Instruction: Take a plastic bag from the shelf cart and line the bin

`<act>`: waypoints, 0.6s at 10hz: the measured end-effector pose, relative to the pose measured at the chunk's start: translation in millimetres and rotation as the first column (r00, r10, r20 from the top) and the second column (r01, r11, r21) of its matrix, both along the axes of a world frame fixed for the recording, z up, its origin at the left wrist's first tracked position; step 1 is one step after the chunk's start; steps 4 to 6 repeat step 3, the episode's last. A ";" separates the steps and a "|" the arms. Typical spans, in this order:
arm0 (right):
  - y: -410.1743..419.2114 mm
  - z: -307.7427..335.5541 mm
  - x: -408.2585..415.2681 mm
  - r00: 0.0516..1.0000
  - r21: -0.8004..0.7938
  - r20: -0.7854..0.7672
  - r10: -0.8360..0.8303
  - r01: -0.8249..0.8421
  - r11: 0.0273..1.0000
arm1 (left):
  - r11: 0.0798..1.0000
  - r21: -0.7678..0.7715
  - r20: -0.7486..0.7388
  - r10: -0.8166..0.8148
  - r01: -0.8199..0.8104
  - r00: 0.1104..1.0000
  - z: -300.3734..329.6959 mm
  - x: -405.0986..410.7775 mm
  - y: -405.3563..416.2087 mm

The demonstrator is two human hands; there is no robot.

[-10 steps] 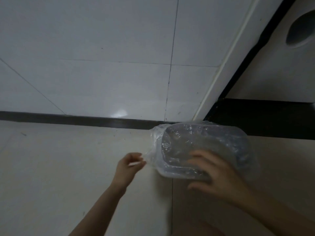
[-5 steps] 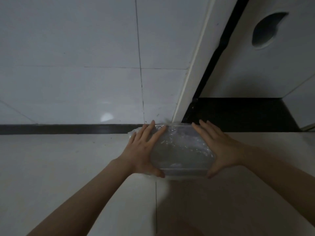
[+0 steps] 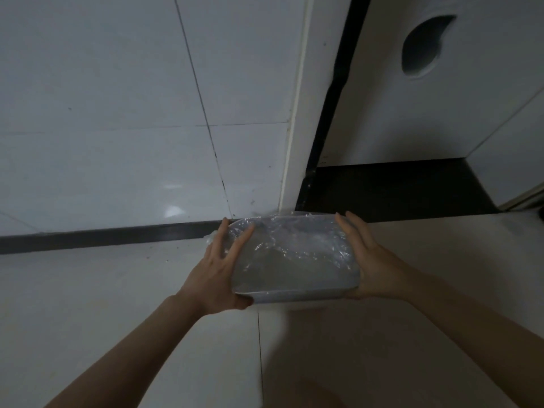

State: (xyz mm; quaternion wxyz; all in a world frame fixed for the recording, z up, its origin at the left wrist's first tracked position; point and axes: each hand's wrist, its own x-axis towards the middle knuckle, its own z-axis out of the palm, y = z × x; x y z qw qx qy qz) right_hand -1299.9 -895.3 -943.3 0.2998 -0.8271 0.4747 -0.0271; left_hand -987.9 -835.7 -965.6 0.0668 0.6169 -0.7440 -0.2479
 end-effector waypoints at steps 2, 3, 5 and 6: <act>0.3 33.2 0.8 0.994 0.155 -0.107 -0.015 0.032 0.987 | 0.999 0.040 0.055 -0.029 0.027 0.998 25.4 6.6 1.5; 2.5 67.7 18.1 0.996 0.168 -0.082 -0.020 0.034 0.985 | 0.997 0.068 0.017 0.026 -0.027 1.000 58.5 -0.6 1.1; 2.5 67.7 18.1 0.996 0.168 -0.082 -0.020 0.034 0.985 | 0.997 0.068 0.017 0.026 -0.027 1.000 58.5 -0.6 1.1; 2.5 67.7 18.1 0.996 0.168 -0.082 -0.020 0.034 0.985 | 0.997 0.068 0.017 0.026 -0.027 1.000 58.5 -0.6 1.1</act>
